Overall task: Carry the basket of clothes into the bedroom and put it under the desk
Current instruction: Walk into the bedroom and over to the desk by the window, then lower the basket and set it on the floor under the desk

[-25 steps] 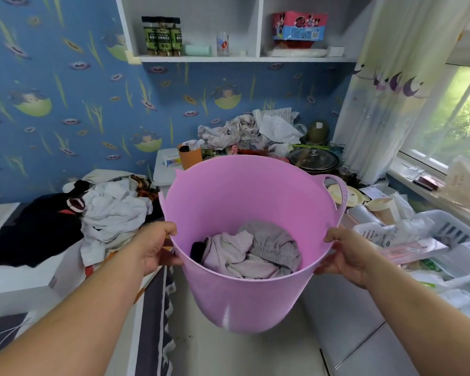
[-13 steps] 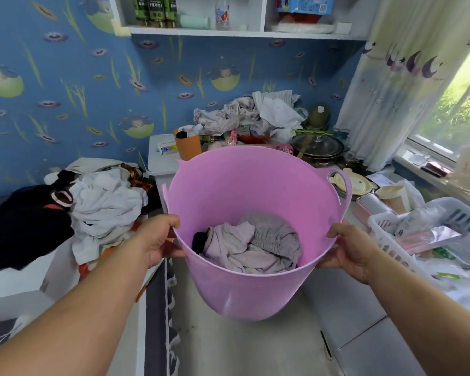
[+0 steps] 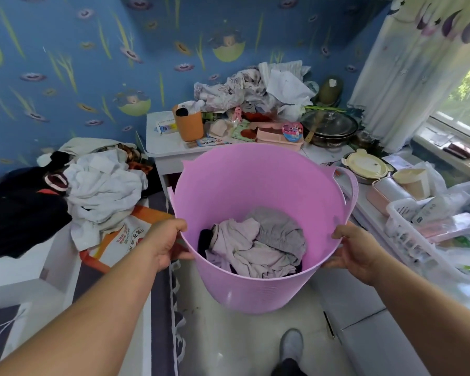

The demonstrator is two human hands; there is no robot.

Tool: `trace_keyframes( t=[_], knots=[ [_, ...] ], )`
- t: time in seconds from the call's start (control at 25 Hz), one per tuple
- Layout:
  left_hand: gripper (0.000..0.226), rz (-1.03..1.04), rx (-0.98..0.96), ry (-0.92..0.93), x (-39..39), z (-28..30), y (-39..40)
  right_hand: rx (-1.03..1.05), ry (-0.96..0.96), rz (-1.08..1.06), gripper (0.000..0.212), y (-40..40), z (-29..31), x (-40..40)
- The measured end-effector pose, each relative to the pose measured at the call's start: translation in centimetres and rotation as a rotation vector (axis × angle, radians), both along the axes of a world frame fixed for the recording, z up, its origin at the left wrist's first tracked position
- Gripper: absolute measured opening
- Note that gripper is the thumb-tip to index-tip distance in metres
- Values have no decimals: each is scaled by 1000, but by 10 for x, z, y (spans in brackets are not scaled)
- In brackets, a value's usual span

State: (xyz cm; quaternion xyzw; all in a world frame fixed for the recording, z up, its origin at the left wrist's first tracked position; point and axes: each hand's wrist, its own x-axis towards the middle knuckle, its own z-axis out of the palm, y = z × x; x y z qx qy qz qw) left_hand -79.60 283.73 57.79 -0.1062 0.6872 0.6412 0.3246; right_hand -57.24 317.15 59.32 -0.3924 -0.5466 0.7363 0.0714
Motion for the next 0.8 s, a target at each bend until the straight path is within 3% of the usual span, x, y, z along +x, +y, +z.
trace_keyframes(
  t=[0.16,0.52,0.8],
  knots=[
    [36,20,-23,-20,-11,-24,6,-24,-9,47,53,10,-20,-16],
    [54,82,-9,-71,-33,-72,45,-75,-50,125,62,66,-72,-63],
    [52,128,-56,-141,-43,-104,86,-114,-101,175,66,124,-119,-104]
  ],
)
